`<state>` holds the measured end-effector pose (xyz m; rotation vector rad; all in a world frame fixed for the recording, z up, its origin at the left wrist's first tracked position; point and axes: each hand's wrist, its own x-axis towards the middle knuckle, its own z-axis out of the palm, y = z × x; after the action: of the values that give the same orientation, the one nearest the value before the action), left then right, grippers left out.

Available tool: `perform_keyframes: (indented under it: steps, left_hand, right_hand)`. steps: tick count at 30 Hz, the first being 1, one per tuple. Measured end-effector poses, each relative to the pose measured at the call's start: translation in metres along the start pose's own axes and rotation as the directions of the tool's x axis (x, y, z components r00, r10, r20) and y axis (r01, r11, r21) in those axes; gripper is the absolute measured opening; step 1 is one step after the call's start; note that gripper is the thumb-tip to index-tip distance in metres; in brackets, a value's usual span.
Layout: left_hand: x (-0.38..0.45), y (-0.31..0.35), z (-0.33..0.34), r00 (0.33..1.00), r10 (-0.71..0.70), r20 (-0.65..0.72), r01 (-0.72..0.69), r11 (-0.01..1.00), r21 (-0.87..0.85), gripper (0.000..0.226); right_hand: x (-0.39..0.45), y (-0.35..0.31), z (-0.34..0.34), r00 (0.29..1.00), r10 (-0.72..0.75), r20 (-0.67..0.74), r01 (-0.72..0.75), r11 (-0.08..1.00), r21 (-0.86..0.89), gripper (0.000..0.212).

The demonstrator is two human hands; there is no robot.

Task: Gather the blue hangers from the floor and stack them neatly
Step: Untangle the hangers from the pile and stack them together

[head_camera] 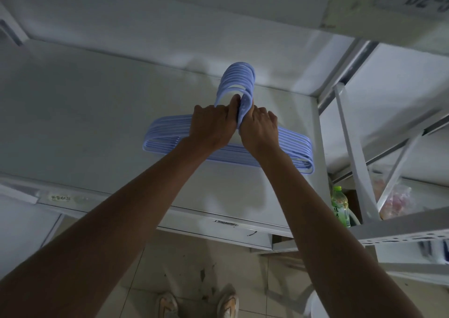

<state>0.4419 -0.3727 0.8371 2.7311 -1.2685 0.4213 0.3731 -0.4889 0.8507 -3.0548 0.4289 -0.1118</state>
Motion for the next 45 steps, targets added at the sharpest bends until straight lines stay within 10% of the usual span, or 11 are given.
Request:
perform_keyframes:
  steps: [24, 33, 45]
  left_hand:
    - [-0.035, -0.039, 0.002, 0.987, -0.066, -0.147, 0.053, 0.995, -0.087, 0.029]
    - [-0.037, -0.043, 0.008, 0.996, -0.076, -0.043, 0.072, 0.993, -0.092, 0.061]
    - [-0.036, -0.073, 0.017, 0.984, 0.152, -0.095, -0.168, 0.966, -0.198, 0.058]
  right_hand:
    - [-0.01, 0.01, 0.006, 0.979, -0.109, -0.174, 0.109, 0.994, -0.005, 0.051]
    - [-0.022, 0.044, 0.025, 0.939, -0.187, -0.289, 0.23, 0.966, 0.12, 0.063]
    - [-0.016, 0.061, 0.025, 0.897, -0.288, -0.336, 0.297, 0.955, -0.025, 0.067]
